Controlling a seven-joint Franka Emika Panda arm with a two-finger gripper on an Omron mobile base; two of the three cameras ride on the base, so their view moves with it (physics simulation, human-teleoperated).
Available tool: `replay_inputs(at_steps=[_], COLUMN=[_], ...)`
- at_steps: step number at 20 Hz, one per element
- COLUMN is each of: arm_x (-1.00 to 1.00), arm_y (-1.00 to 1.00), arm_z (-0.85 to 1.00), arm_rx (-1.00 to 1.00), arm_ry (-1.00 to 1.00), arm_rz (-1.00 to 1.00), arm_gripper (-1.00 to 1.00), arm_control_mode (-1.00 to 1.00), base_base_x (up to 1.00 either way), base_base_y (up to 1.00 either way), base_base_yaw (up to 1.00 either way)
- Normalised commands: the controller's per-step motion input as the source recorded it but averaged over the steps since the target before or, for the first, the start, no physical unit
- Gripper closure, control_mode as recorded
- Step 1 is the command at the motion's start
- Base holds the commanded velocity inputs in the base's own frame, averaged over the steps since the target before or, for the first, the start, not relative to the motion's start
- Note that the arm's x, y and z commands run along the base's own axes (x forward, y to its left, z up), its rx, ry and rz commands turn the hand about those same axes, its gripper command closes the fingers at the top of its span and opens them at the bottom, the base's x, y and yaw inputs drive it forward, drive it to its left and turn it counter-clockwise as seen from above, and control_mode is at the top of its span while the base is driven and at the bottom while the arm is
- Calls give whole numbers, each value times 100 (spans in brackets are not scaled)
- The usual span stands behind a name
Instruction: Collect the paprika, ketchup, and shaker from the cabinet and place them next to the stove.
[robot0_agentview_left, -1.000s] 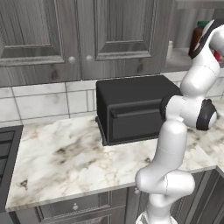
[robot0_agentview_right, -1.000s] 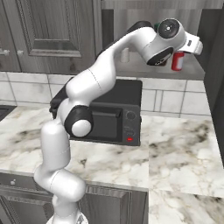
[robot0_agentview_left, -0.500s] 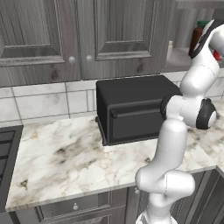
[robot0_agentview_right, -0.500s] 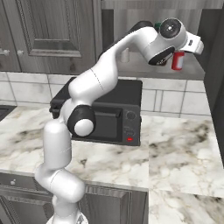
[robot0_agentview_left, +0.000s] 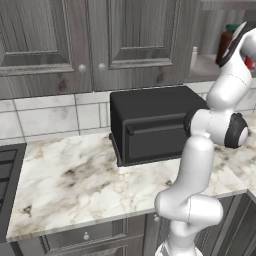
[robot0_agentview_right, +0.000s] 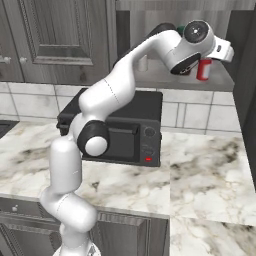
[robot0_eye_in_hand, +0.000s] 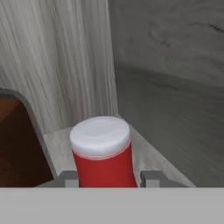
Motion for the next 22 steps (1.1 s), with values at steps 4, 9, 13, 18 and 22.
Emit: replay_inputs(at_steps=[4, 9, 13, 18, 22], arm_x=[-26, -45, -59, -69, -73], arm_y=[-3, 0, 7, 44, 80], arm_z=[0, -6, -8, -13, -23], arm_rx=[0, 0, 0, -3, -3], arm_ry=[-1, -1, 0, 0, 0], arm_rz=[0, 0, 0, 7, 13], arm_gripper=[100, 100, 100, 100, 100], arm_control_mode=[-100, -100, -100, -100, -100], base_base_x=[0, 0, 0, 0, 0], base_base_y=[0, 0, 0, 0, 0], base_base_yaw=[0, 0, 0, 0, 0])
